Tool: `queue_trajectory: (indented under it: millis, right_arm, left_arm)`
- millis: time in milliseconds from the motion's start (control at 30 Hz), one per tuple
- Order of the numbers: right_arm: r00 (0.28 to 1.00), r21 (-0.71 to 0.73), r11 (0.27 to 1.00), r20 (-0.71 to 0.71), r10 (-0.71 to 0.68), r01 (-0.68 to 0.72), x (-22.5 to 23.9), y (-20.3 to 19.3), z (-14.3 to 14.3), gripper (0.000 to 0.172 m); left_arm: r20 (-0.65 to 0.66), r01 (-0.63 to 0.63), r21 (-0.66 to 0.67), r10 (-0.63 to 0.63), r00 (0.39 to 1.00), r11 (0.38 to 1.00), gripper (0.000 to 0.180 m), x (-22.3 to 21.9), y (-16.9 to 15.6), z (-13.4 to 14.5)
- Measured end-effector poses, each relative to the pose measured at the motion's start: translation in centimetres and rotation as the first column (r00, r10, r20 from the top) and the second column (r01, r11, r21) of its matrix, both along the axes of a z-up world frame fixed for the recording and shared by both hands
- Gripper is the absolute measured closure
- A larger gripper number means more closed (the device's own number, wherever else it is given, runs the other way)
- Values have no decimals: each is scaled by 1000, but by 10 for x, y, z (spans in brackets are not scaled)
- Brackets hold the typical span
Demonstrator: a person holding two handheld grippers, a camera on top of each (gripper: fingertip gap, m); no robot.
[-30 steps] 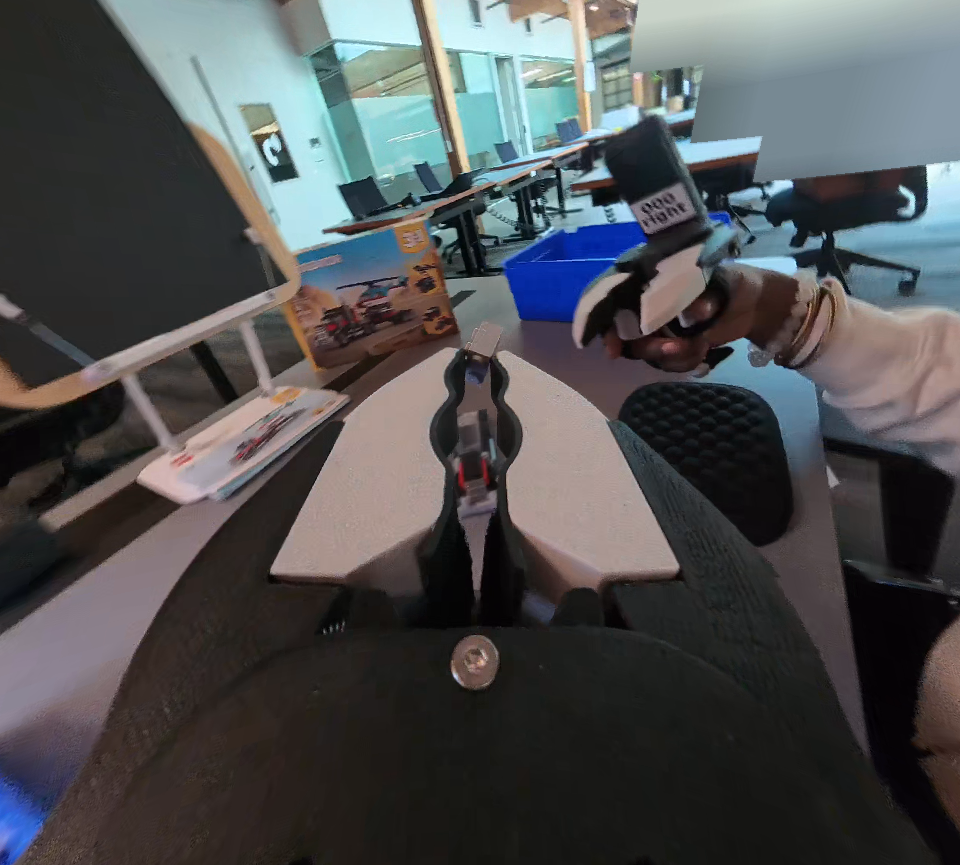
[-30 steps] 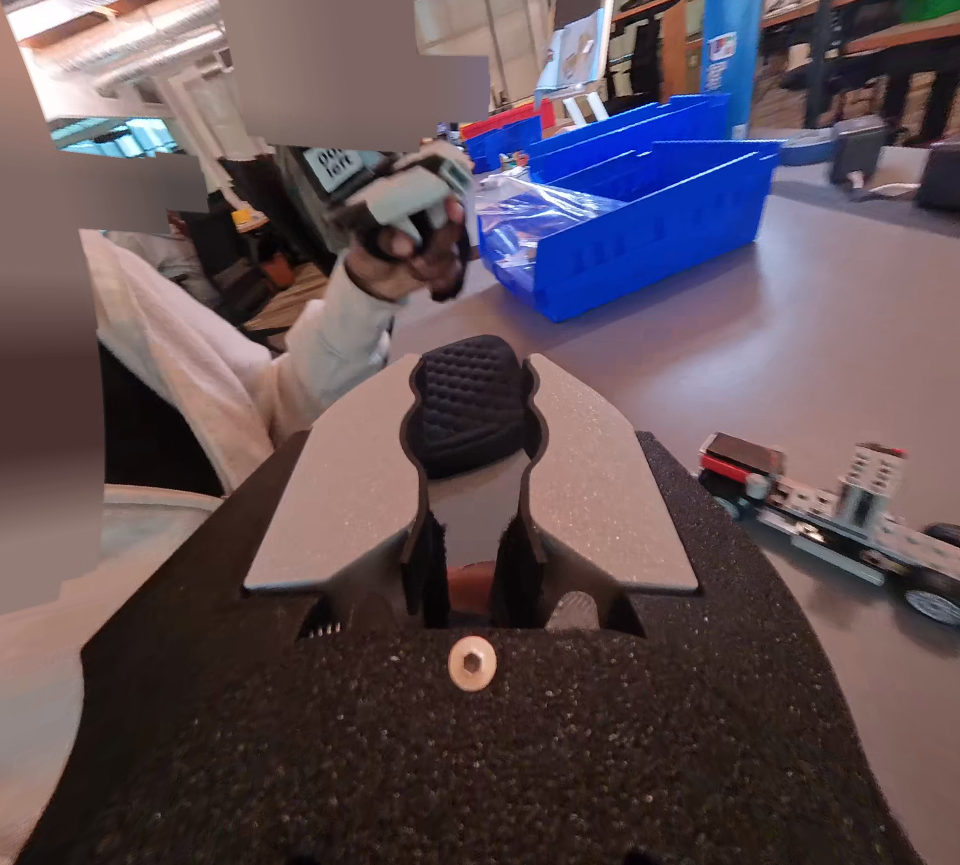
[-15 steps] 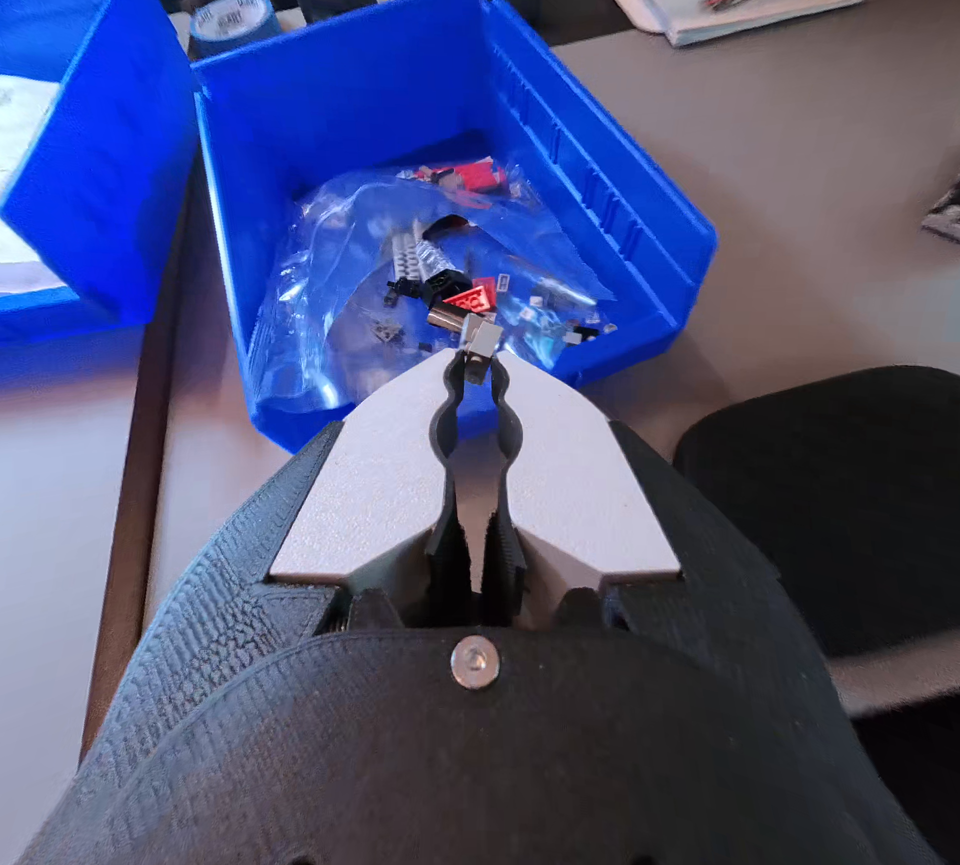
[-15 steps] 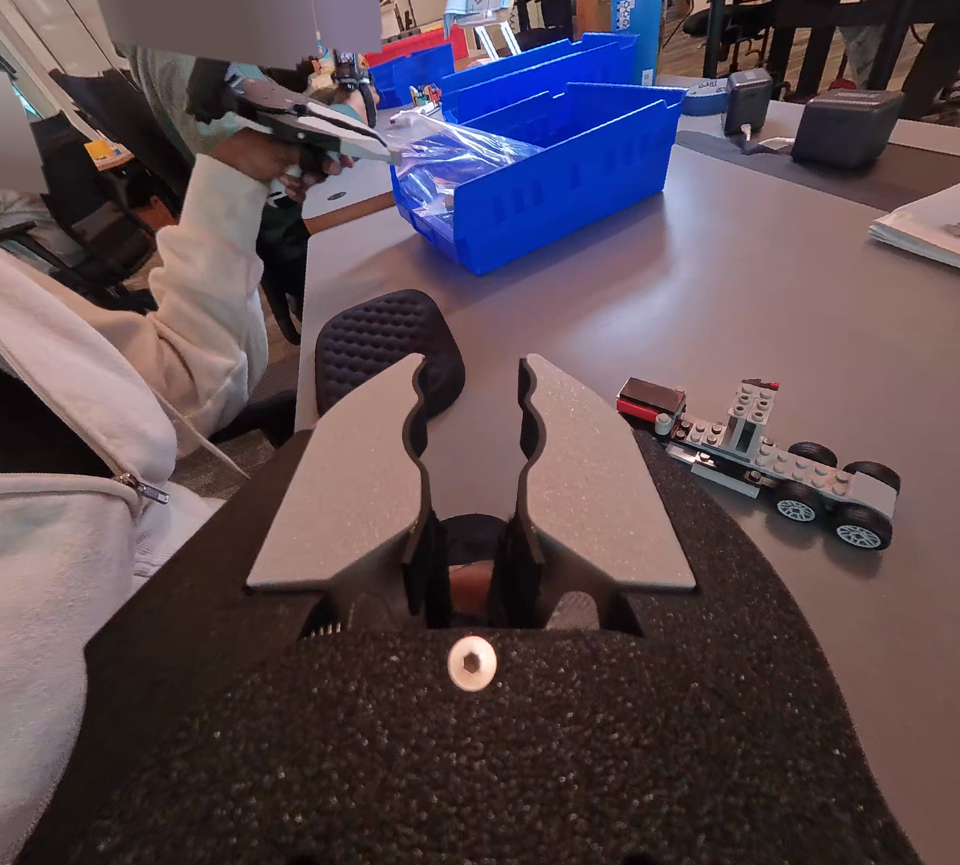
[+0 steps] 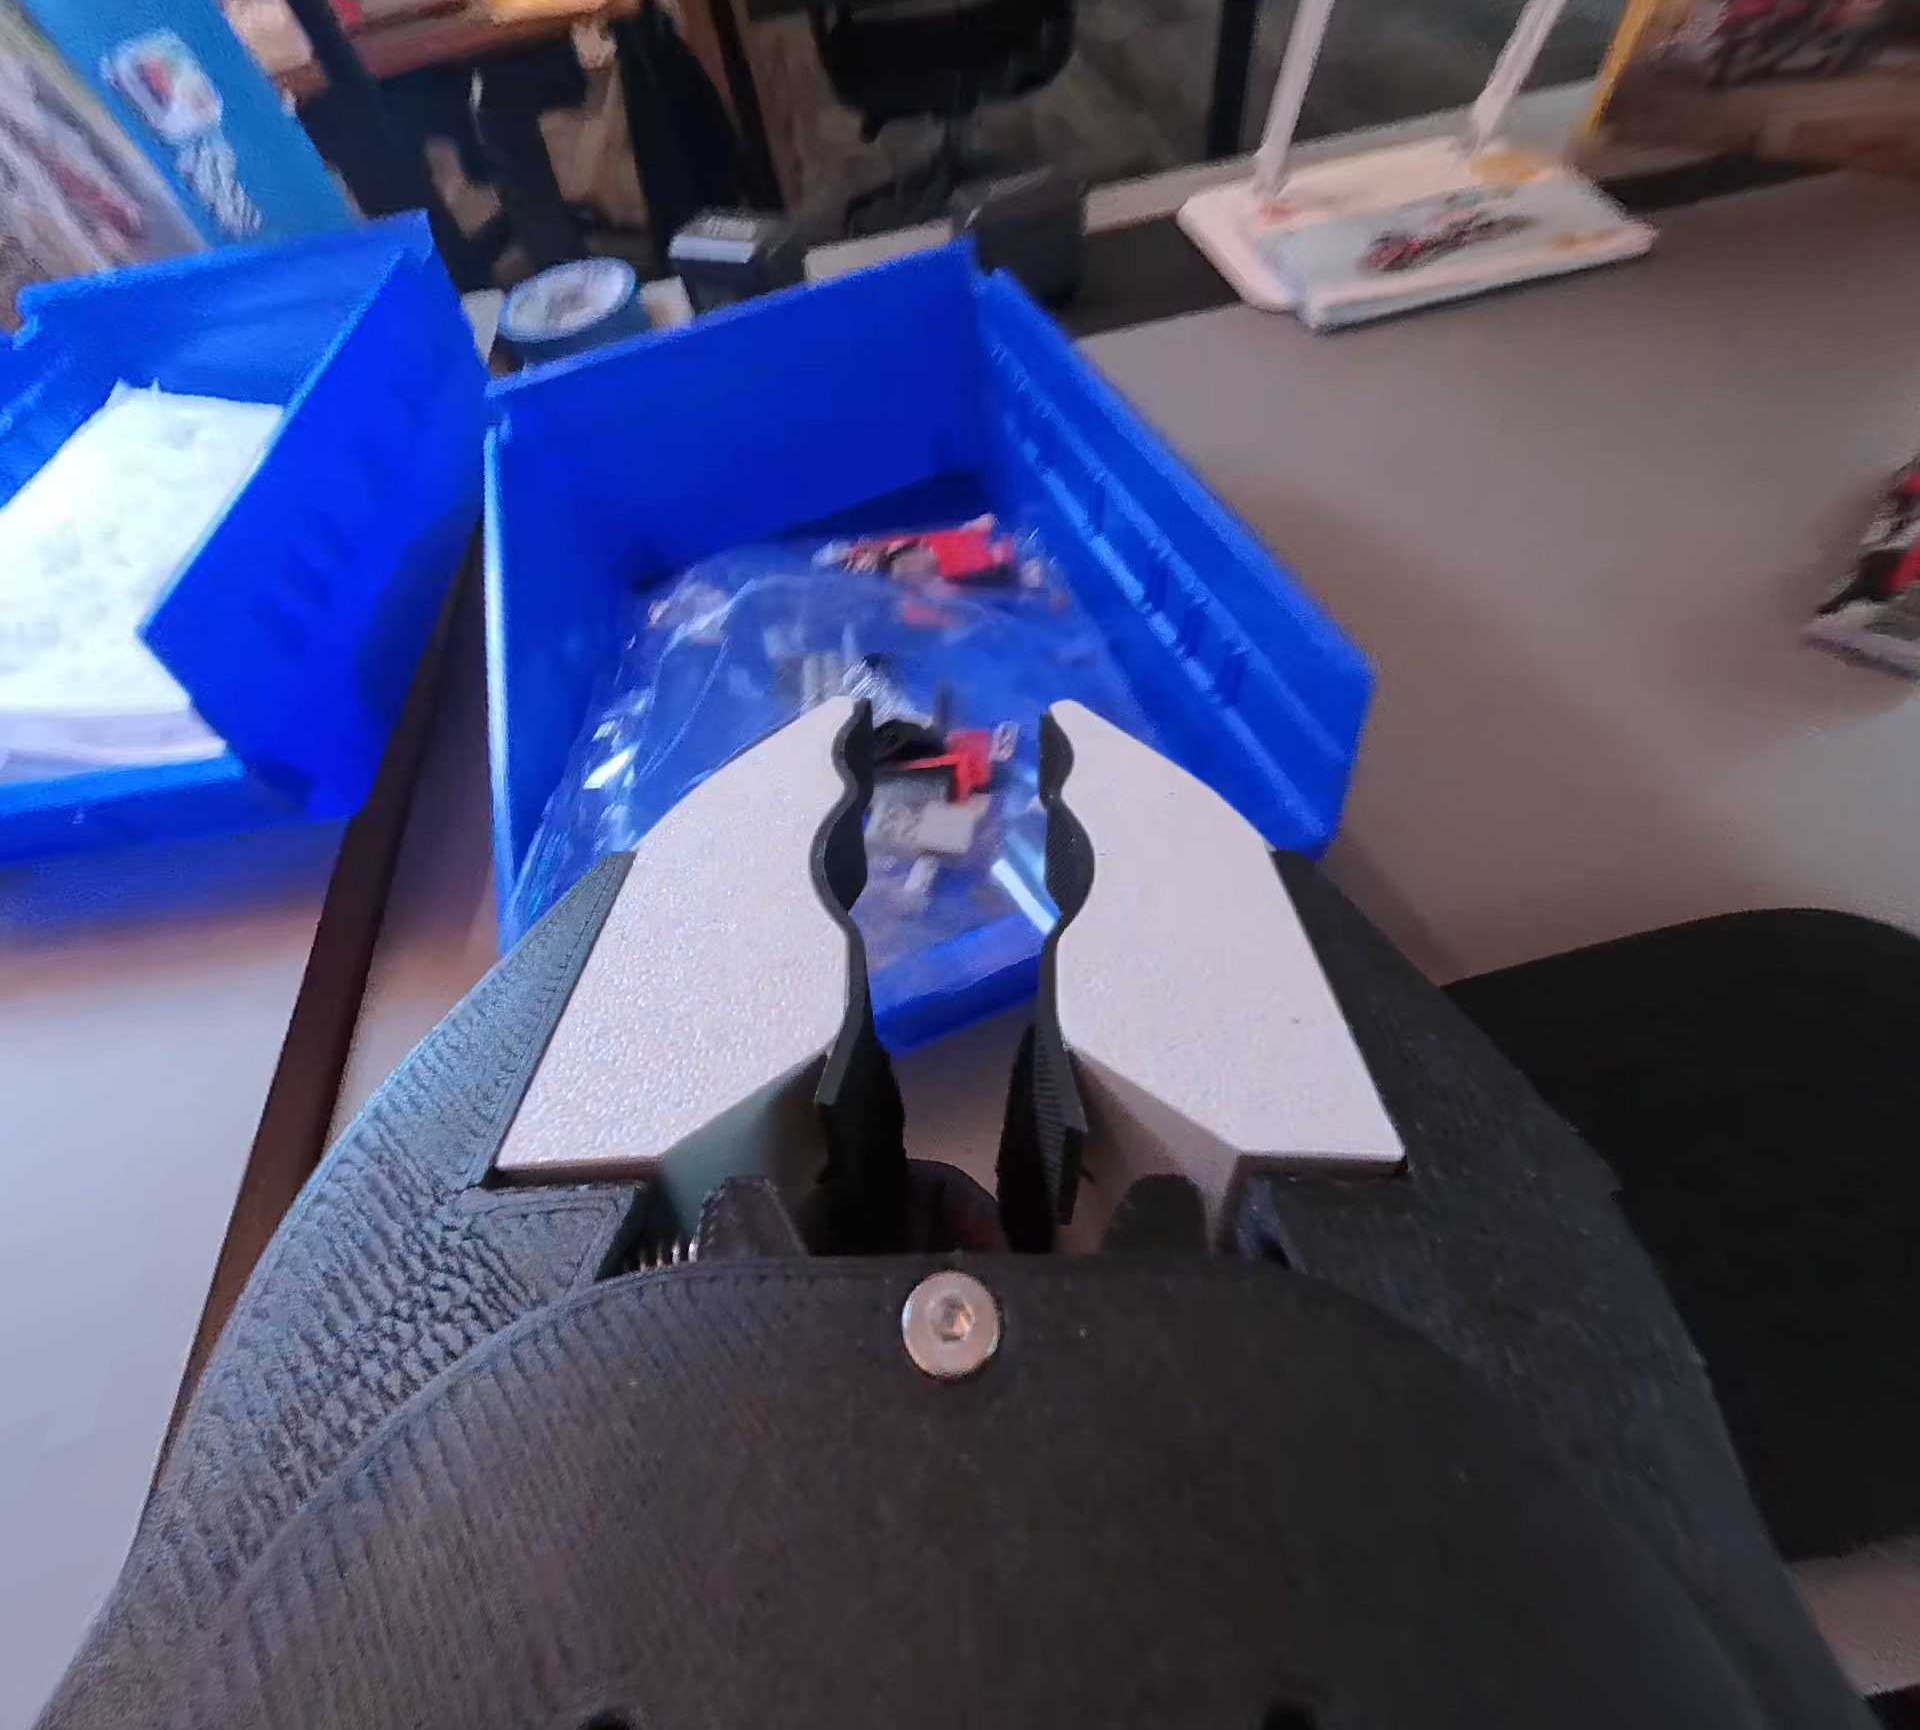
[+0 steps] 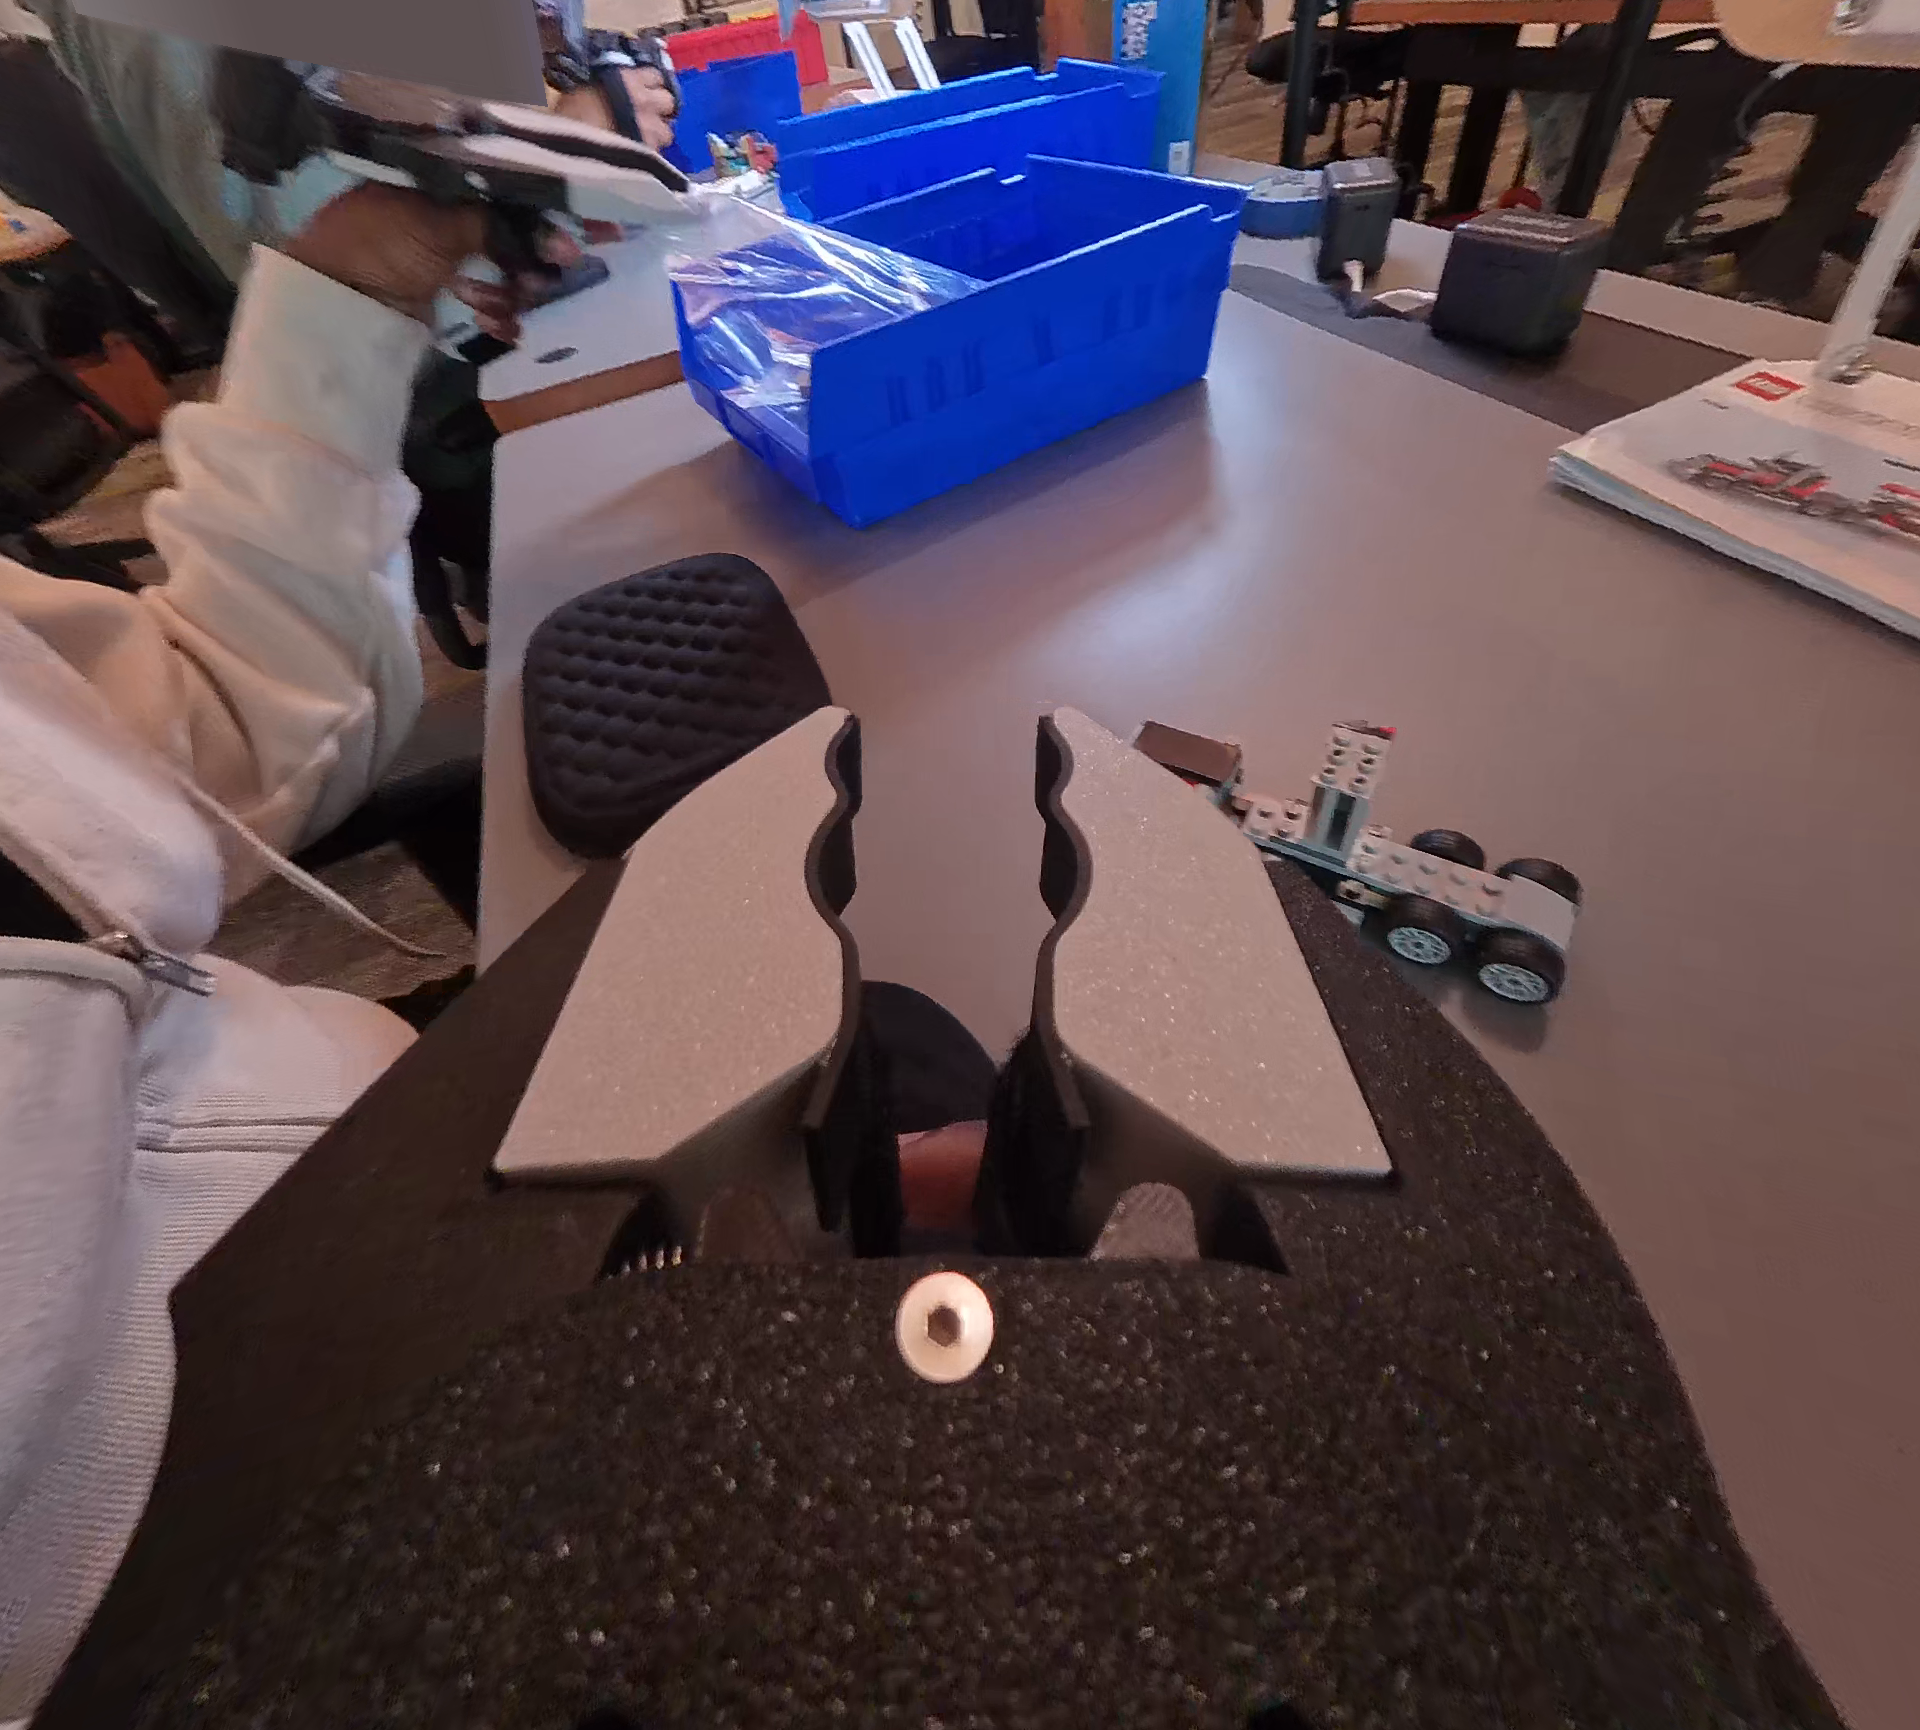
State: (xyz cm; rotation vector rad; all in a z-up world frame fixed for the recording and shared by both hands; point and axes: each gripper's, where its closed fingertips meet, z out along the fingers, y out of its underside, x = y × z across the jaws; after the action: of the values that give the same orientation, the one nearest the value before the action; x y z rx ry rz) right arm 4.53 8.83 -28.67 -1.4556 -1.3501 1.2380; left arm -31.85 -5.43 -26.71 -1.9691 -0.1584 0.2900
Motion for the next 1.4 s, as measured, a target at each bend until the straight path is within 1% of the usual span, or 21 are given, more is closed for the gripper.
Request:
queue_trajectory:
  millis: [67,133,200,267,367,467,567,633,700,733,800,833,867,900,967,1067,1133,1233,1300,1367,1400]
  right_arm:
    - [999,32,998,24,-46,45,4,9,-3,140]
    - [994,63,994,59,-89,86,8,18,-9,140]
    - [989,89,990,85,-117,109,8,24,-15,140]
    - [988,107,988,102,-120,109,5,26,-23,139]
    - [983,136,985,133,-126,108,-5,30,-41,138]
    - [975,184,979,183,-123,89,-14,31,-62,136]
    - [948,276,957,268,-171,95,-14,42,-84,135]
    - [921,331,937,321,-220,108,-10,52,-94,134]
    - [914,356,929,336,-228,101,-8,54,-98,134]
    - [911,363,927,343,-229,96,-8,54,-100,134]
    - [906,371,924,355,-229,88,-7,55,-103,134]
    - [903,372,924,360,-233,91,-7,56,-103,133]
    - [901,370,924,360,-241,99,-7,57,-103,132]
    - [901,370,921,351,-257,119,-6,59,-102,132]
    - [901,361,916,313,-299,178,-5,66,-95,133]
    - [898,306,905,235,-372,295,-11,77,-74,136]
    - [882,303,891,227,-413,338,-23,84,-63,139]
    - [840,329,893,347,-416,307,-43,87,-74,139]
    - [826,286,913,408,-390,290,-54,82,-88,140]
    - [815,271,912,421,-399,307,-54,83,-96,143]
    - [816,285,905,407,-412,315,-54,86,-97,149]
  left_arm:
    - [-14,92,87,-91,996,992,150,26,6,21]
    - [-27,229,181,-228,973,957,150,67,19,41]
    - [-47,402,237,-403,914,884,150,119,36,51]
    - [-49,555,244,-562,826,795,146,175,59,47]
    - [-9,727,182,-738,674,662,137,252,101,12]
    - [68,792,70,-795,603,607,133,295,150,-35]
    - [222,836,-111,-806,548,538,120,316,179,-86]
    - [219,802,-218,-773,595,555,114,311,199,-112]
    - [178,775,-240,-758,627,585,111,307,214,-124]
    - [171,772,-243,-757,630,588,111,307,218,-128]
    - [176,794,-227,-778,603,564,113,313,220,-136]
    - [183,806,-243,-791,584,539,121,316,218,-141]
    - [171,806,-273,-798,579,526,124,316,217,-145]
    - [130,795,-289,-801,584,533,135,314,219,-146]
    - [86,797,-298,-816,571,526,137,313,217,-146]
    - [82,801,-297,-822,563,519,138,311,213,-146]
    - [93,807,-293,-825,557,512,138,309,210,-146]
    - [81,805,-296,-826,558,515,138,307,207,-146]
    - [71,800,-299,-824,563,521,138,306,206,-146]
    - [72,798,-300,-822,565,522,138,306,206,-146]
    - [76,799,-299,-822,565,521,138,306,206,-146]
